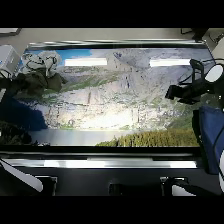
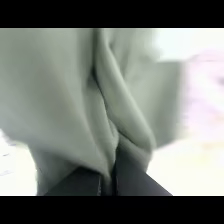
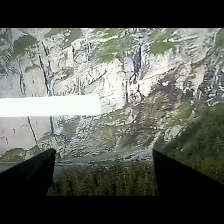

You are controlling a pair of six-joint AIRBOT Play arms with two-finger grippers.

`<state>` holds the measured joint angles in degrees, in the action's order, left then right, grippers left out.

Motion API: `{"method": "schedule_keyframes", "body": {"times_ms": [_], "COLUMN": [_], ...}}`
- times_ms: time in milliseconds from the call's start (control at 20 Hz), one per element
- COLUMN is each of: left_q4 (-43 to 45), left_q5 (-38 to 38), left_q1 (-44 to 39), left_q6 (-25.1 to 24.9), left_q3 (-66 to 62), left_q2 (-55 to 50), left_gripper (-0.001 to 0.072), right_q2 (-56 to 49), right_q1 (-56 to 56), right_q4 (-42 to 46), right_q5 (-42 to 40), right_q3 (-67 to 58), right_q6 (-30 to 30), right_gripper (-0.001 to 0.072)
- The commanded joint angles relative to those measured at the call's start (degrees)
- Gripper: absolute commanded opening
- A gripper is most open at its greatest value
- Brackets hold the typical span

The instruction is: Fold the clothes and pants, and hang the long-sleeved shirts on hangers.

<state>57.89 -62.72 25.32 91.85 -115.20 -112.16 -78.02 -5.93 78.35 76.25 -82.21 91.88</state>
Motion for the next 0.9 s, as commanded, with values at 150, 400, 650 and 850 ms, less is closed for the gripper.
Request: {"method": "schedule_keyframes", "body": {"times_ms": [150,400,650,850], "left_q4": [-0.46,5.86,13.25,13.84], "left_q5": [3.87,1.60,0.66,7.48], "left_q1": [-15.04,-39.52,-63.06,-72.91], "left_q6": [-9.60,-5.11,0.66,7.04], "left_q3": [-0.55,6.49,20.96,36.65], "left_q2": [29.79,46.97,47.76,39.89], "left_gripper": [0.0019,0.0019,0.0019,0.0020], "right_q2": [3.54,10.16,16.00,17.51], "right_q1": [0.07,0.07,0.07,0.07], "right_q4": [-1.14,-1.25,-0.50,2.12], "right_q5": [1.22,6.34,8.31,10.84], "right_q3": [-1.88,-2.19,-2.19,-2.16], "right_q6": [-0.83,-1.44,-3.72,-3.67], "right_gripper": [0.0678,0.0678,0.0678,0.0678]}}
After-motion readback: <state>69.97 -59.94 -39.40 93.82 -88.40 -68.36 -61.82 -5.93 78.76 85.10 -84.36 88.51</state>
